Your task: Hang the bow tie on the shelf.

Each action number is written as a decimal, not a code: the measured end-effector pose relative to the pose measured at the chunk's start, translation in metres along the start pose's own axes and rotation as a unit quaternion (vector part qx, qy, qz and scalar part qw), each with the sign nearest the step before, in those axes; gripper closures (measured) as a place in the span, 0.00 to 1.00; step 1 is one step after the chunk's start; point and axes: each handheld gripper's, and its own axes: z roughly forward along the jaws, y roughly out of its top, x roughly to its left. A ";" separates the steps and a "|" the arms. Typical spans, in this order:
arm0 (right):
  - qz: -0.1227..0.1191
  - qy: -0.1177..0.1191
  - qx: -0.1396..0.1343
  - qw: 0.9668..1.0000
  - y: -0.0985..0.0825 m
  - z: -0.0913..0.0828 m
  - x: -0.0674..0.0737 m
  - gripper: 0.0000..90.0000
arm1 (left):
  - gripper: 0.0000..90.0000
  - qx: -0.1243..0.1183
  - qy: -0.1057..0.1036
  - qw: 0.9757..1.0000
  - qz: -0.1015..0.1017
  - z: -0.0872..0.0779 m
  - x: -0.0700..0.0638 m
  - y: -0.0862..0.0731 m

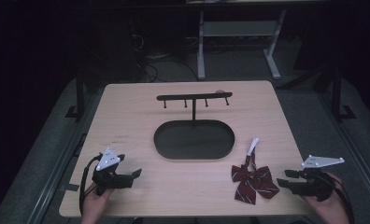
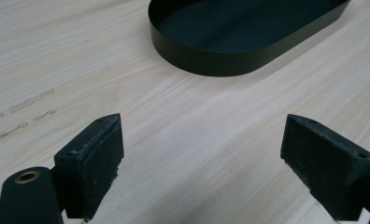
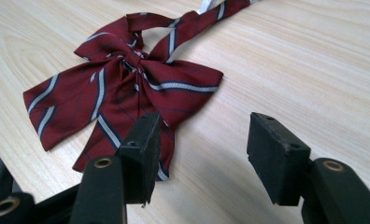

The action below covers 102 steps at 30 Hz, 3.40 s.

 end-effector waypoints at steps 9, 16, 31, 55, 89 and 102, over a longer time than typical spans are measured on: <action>-0.012 0.001 0.002 1.000 0.006 0.002 0.003 0.49 | 0.14 0.002 -0.001 1.000 0.006 -0.002 -0.002 -0.002; -0.027 0.005 -0.006 1.000 0.019 0.001 0.006 0.50 | 0.14 0.003 0.000 1.000 0.004 -0.001 -0.002 -0.002; -0.053 0.006 0.002 0.999 0.063 0.012 0.006 0.56 | 0.14 0.004 0.002 1.000 0.000 -0.001 0.000 -0.002; -0.035 0.014 0.058 0.998 0.113 0.050 -0.016 0.70 | 0.14 0.004 -0.002 1.000 0.003 0.001 -0.001 -0.002; -0.068 0.026 0.108 0.991 0.141 0.110 0.002 0.88 | 0.14 0.002 -0.005 1.000 0.003 0.000 -0.002 -0.001; -0.003 -0.022 0.090 0.996 0.143 0.102 -0.028 0.77 | 0.14 0.003 -0.006 1.000 0.003 0.002 -0.003 -0.001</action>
